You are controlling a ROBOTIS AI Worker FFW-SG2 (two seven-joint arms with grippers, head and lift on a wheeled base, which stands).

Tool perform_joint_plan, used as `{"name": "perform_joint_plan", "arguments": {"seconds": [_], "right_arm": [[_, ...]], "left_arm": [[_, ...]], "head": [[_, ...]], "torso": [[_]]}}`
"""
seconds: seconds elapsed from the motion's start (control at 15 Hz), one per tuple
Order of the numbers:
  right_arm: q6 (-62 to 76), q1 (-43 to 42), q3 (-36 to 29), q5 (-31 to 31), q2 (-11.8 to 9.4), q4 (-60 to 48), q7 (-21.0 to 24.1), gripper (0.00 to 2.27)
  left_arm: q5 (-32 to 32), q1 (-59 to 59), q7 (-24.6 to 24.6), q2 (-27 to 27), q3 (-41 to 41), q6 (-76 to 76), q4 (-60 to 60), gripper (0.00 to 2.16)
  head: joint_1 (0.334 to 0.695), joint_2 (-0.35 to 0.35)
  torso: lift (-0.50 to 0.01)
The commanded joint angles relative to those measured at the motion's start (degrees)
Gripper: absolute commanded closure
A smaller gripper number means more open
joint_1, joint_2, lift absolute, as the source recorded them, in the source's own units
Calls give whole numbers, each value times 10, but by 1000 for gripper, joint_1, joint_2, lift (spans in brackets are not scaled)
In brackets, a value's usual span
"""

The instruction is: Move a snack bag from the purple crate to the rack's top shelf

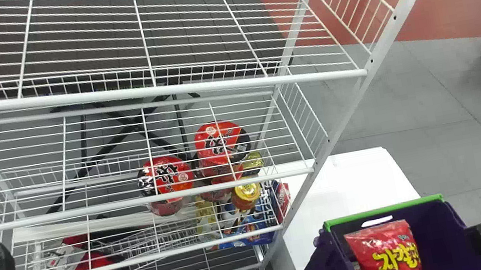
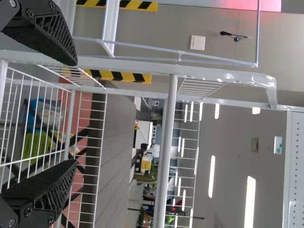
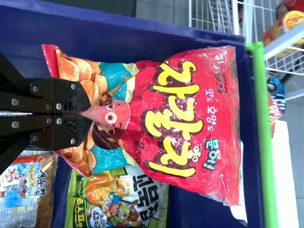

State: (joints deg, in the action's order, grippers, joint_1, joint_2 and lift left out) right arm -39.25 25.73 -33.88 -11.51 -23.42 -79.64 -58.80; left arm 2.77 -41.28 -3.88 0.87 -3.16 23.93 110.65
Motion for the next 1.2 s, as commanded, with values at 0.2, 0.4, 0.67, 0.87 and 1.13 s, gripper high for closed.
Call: {"name": "perform_joint_plan", "arguments": {"seconds": [0.2, 0.4, 0.67, 0.87, 1.13], "right_arm": [[-4, 2, -6, 0, -2, -5, -5, 1983], [-13, 2, -11, 0, -4, -12, -13, 1983], [-24, 2, -11, -1, -5, -19, -16, 1986], [-36, 2, -15, -1, -7, -28, -18, 1983], [-47, 3, -19, -4, -7, -36, -21, 1983]], "left_arm": [[0, 1, 0, 0, -1, -2, 0, 76], [0, 3, -1, 0, -2, -2, 0, 76], [0, 7, -1, 0, -2, -9, -3, 76], [0, 9, -1, 0, -2, -9, -4, 76], [0, 16, -1, 0, -3, -25, -5, 76]], "head": [[695, -350], [695, -350], [695, -350], [695, -350], [695, -350]], "torso": [[-210], [-198], [-181], [-169], [-153]]}}
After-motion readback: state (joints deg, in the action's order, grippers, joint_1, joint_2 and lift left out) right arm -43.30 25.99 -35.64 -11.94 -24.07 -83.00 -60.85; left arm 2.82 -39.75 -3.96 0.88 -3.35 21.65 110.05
